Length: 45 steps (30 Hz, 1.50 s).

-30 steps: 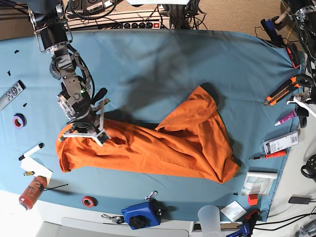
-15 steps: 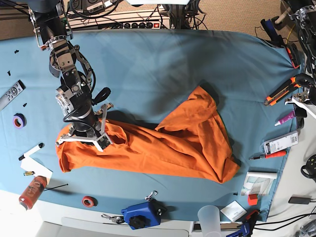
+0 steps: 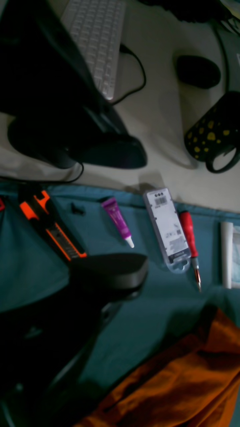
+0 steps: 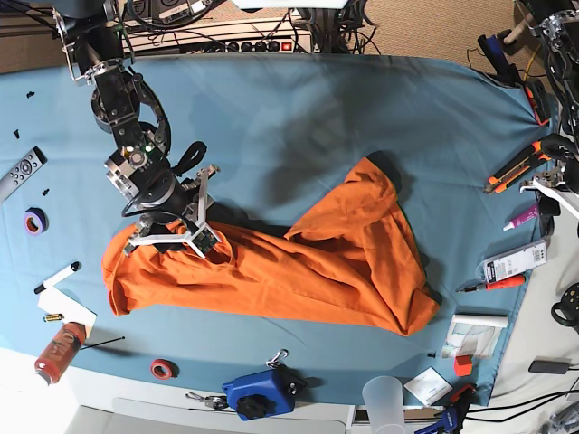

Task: Layout the t-shirt on the table in an organized manner, then fold the t-shirt properly
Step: 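Regrasp the shirt fabric with the right gripper near its bunched end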

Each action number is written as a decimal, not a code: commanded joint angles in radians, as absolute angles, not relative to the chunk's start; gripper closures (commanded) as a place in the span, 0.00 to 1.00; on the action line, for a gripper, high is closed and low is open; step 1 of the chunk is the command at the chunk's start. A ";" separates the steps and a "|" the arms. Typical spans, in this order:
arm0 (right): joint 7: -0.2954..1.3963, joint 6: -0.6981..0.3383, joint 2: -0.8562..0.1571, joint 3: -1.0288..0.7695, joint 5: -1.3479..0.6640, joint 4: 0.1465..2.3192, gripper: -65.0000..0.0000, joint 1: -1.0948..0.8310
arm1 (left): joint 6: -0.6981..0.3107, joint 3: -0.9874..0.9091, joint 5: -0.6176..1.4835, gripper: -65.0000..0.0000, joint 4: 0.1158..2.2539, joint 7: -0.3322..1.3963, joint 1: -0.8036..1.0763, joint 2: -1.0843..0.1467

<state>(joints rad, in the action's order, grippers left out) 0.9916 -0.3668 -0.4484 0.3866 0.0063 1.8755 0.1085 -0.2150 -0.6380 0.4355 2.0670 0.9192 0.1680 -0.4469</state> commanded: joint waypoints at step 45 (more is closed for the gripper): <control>1.053 -0.195 -0.289 0.379 0.207 1.812 1.00 0.254 | -0.212 -0.645 0.440 0.39 2.078 0.902 0.159 -0.462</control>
<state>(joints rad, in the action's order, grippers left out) 1.0702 -0.2005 -0.2798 0.3855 0.1917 1.7947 0.2298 -0.2150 -0.6380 0.4358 2.0651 0.9230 0.1684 -0.4438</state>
